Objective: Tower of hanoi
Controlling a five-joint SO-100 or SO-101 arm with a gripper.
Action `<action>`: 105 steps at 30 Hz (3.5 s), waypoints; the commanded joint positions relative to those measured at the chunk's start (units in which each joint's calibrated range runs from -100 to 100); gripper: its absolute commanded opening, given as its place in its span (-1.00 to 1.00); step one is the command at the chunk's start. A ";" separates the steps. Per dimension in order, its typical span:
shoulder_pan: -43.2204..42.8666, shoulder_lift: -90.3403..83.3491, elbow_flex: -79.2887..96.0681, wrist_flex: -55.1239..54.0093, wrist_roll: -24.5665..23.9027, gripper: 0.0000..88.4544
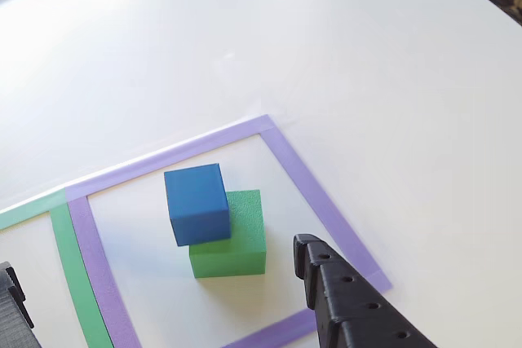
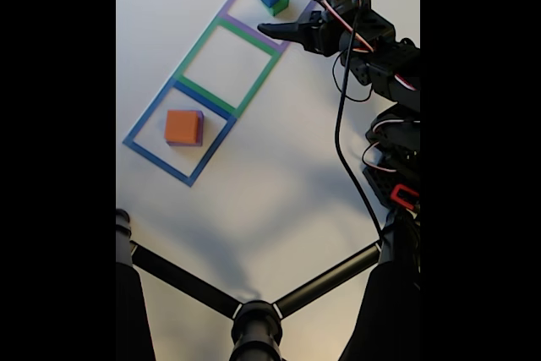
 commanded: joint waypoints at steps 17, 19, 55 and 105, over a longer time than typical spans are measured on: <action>-0.37 26.11 -11.98 -22.01 0.00 -0.09; 0.39 26.83 -12.89 -22.01 0.00 -0.09; -2.12 48.63 -22.88 -37.47 0.00 -0.20; -4.10 51.67 -19.52 -42.49 0.00 -0.47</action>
